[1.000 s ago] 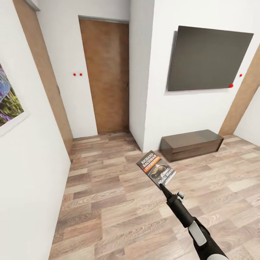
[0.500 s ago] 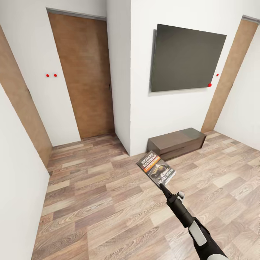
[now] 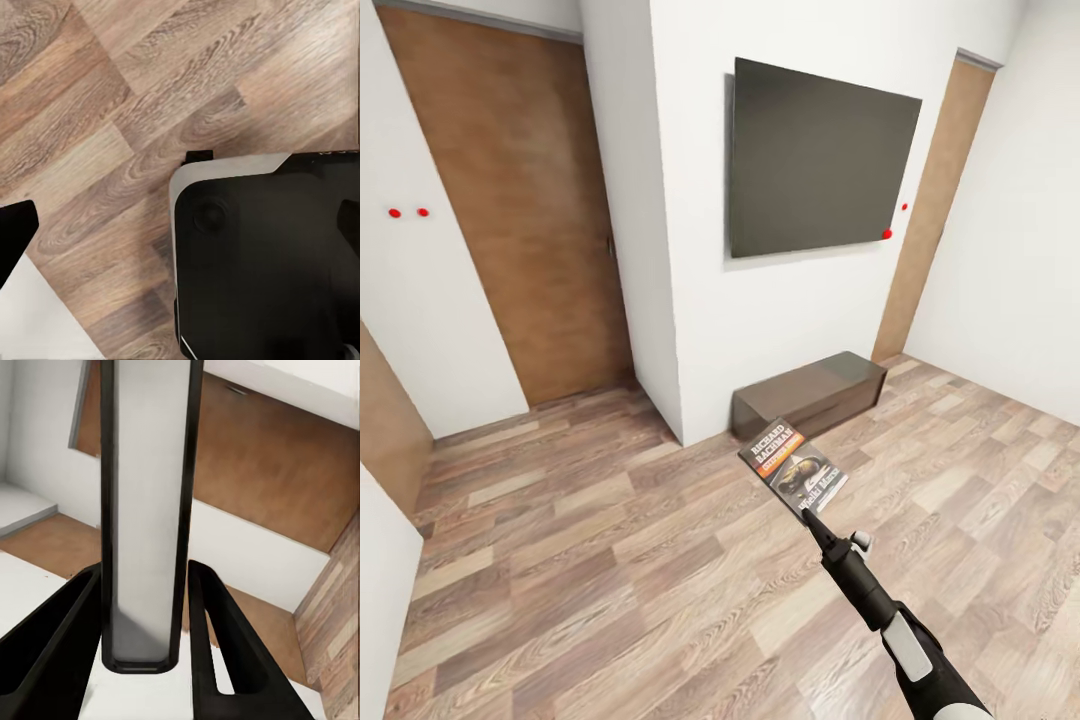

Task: In the bedroom, move the book from the bed onto either nightstand, and place the two sandals side by side next to the bed.

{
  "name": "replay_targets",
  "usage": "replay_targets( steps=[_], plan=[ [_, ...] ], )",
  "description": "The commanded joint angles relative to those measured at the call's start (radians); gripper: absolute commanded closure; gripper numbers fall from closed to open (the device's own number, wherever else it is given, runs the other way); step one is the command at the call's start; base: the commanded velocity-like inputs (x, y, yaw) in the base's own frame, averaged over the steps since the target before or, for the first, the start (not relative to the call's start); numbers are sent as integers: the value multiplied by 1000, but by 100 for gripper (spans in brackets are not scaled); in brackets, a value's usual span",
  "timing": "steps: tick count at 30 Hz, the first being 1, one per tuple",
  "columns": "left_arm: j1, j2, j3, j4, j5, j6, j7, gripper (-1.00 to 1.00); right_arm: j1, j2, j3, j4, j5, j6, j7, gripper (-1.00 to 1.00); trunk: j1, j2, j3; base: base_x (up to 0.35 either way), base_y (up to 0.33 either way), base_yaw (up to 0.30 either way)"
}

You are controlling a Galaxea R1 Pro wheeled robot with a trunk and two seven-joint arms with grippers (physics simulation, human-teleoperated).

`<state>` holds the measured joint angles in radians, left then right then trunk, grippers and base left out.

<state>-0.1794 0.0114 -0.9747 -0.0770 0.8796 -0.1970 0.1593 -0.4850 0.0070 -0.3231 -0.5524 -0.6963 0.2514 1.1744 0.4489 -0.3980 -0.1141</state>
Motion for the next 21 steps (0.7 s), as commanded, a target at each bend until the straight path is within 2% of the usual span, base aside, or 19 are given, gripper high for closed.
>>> replay_targets(
  steps=[1,13,21],
  plan=[
    [0,1,-9,-3,6,-1,6,-100,-1,1,-4,0,-3,11,4,100,1,-2,-2,338,0,-274],
    [0,1,-11,-4,3,3,5,-100,0,-1,-4,0,-1,11,13,100,1,-2,-2,338,0,-274],
    [0,1,-11,-4,1,3,5,-100,4,2,19,0,42,11,21,100,1,-2,-2,338,0,-274]
  ],
)
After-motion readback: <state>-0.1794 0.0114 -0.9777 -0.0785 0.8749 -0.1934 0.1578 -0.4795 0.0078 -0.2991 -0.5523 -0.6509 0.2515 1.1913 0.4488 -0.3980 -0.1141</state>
